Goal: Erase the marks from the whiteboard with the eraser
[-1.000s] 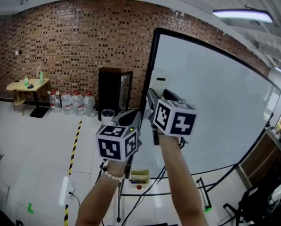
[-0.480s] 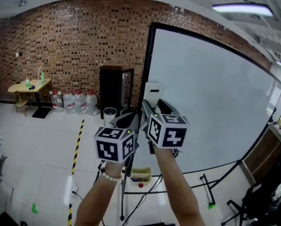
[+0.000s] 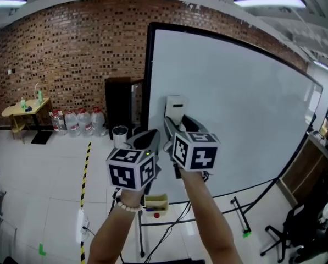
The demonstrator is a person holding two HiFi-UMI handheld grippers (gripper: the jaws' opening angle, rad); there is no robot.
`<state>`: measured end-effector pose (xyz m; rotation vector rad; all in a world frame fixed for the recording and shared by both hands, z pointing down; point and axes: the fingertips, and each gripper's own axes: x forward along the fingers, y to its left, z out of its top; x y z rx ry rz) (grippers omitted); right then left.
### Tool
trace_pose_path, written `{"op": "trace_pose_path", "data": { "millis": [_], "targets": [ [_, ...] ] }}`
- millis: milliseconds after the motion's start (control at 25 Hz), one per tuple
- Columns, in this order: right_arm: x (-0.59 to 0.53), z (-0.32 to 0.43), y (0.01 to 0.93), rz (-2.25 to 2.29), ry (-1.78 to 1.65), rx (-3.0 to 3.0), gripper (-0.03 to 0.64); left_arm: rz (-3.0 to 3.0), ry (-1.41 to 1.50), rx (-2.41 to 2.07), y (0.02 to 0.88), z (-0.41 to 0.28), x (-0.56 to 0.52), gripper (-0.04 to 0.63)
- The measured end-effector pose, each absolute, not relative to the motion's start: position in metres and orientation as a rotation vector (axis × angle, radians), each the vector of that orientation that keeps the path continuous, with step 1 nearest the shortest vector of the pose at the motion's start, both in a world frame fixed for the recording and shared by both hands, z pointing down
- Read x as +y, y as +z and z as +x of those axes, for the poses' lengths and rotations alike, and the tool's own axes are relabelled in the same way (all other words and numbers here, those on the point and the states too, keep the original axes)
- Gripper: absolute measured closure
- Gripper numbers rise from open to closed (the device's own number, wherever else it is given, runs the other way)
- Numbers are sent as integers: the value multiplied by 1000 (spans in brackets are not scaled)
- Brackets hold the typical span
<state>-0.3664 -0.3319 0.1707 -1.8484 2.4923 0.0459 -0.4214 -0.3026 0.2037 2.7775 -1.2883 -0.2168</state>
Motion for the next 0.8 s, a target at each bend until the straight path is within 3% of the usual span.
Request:
{"op": "trace_pose_path", "data": {
  "millis": [800],
  "targets": [
    [-329, -181, 182, -1882, 3, 2475, 372, 2808, -172, -1301, 205, -256, -286, 607]
  ]
}}
